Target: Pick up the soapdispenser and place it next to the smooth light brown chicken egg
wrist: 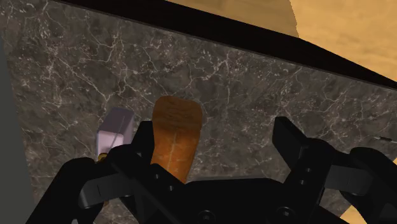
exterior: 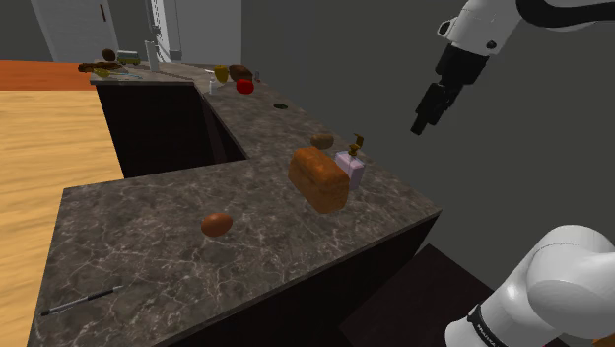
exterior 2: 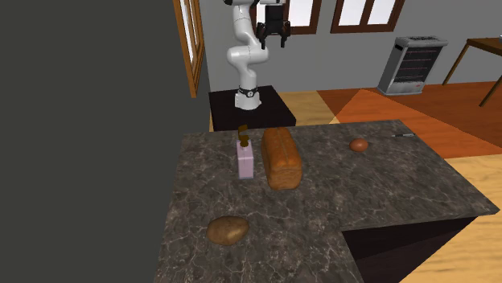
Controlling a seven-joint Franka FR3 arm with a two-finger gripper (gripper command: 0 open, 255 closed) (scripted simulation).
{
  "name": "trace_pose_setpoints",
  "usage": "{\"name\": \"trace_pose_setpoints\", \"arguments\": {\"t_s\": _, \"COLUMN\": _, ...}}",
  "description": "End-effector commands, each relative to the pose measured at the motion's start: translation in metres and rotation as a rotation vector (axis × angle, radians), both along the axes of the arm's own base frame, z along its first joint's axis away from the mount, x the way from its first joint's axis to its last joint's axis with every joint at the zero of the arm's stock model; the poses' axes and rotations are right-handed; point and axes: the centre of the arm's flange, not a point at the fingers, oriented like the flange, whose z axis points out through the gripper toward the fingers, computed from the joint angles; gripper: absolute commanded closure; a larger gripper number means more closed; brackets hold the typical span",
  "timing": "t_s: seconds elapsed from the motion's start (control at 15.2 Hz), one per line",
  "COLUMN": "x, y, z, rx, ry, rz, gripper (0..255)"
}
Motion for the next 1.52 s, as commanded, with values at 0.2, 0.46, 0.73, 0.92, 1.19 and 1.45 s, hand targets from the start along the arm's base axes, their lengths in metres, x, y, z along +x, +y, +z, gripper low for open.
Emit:
{"name": "trace_pose_setpoints", "arguments": {"t_s": 0.2, "x": 0.023, "y": -0.016, "z": -0.027, "rx": 0.003, "ry": -0.013, "rz": -0.023, "gripper": 0}}
{"name": "trace_pose_setpoints", "arguments": {"t_s": 0.46, "x": 0.053, "y": -0.038, "z": -0.062, "rx": 0.008, "ry": -0.031, "rz": -0.054, "gripper": 0}}
{"name": "trace_pose_setpoints", "arguments": {"t_s": 0.73, "x": 0.083, "y": -0.061, "z": -0.097, "rx": 0.013, "ry": -0.049, "rz": -0.085, "gripper": 0}}
{"name": "trace_pose_setpoints", "arguments": {"t_s": 0.92, "x": 0.106, "y": -0.079, "z": -0.123, "rx": 0.016, "ry": -0.062, "rz": -0.108, "gripper": 0}}
{"name": "trace_pose_setpoints", "arguments": {"t_s": 1.19, "x": 0.136, "y": -0.103, "z": -0.157, "rx": 0.021, "ry": -0.08, "rz": -0.139, "gripper": 0}}
{"name": "trace_pose_setpoints", "arguments": {"t_s": 1.45, "x": 0.166, "y": -0.128, "z": -0.19, "rx": 0.025, "ry": -0.098, "rz": -0.17, "gripper": 0}}
